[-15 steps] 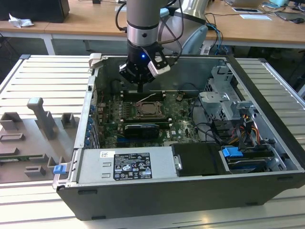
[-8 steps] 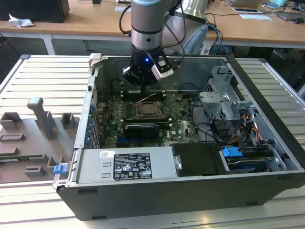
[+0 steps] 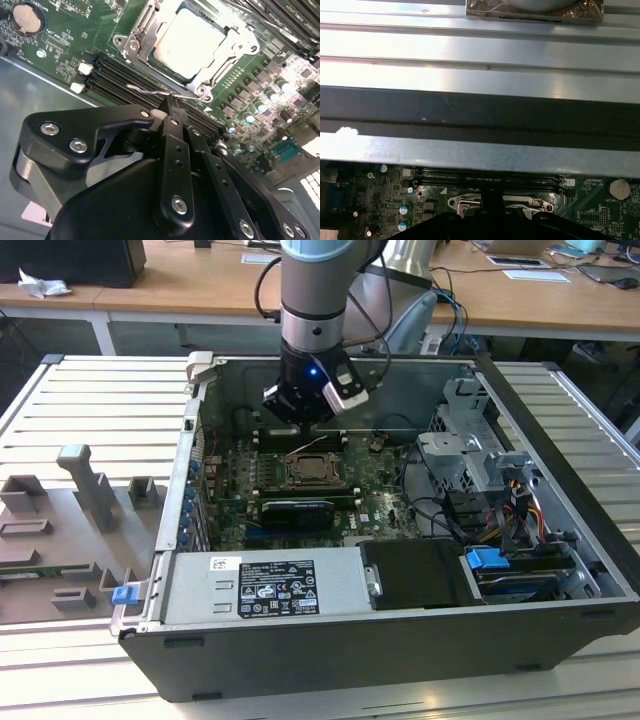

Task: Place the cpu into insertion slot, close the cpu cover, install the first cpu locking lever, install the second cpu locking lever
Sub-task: 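Install the first cpu locking lever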

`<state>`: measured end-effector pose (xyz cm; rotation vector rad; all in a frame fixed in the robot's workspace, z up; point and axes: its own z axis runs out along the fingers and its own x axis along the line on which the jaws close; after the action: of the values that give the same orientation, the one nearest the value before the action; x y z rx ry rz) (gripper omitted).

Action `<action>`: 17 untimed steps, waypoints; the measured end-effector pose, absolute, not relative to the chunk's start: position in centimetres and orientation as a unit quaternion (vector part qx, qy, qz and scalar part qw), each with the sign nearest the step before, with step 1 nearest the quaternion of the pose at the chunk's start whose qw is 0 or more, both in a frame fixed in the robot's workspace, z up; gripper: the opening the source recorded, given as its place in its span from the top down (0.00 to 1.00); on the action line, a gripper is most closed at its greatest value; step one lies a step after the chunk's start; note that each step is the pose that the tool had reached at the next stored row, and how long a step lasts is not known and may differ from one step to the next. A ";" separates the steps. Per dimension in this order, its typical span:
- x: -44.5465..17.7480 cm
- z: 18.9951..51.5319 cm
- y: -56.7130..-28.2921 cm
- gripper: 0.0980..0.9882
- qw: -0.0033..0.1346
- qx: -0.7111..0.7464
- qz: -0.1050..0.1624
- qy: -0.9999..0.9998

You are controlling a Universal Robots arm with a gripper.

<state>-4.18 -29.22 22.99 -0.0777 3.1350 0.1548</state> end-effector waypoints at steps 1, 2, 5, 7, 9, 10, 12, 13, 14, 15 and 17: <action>-4.0 23.0 -29.2 0.99 0.001 -0.025 0.049 0.998; -3.9 22.9 -29.2 0.99 0.001 -0.025 0.049 0.998; -3.7 22.8 -29.1 0.99 0.001 -0.025 0.049 0.998; -3.6 22.7 -29.1 0.99 0.001 -0.025 0.049 0.998; -3.6 22.5 -29.1 0.99 0.001 -0.025 0.049 0.998; -3.5 22.5 -29.1 0.99 0.001 -0.025 0.049 0.998; -3.4 22.4 -29.0 0.99 0.001 -0.025 0.049 0.998; -3.4 22.3 -29.0 0.99 0.001 -0.025 0.049 0.998; -3.3 22.2 -29.0 0.99 0.001 -0.025 0.049 0.998; -3.3 22.2 -29.0 0.99 0.001 -0.025 0.049 0.998; -3.2 22.0 -29.0 0.99 0.001 -0.025 0.050 0.998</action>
<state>-3.16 -29.01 21.99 -0.0774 3.1348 0.1582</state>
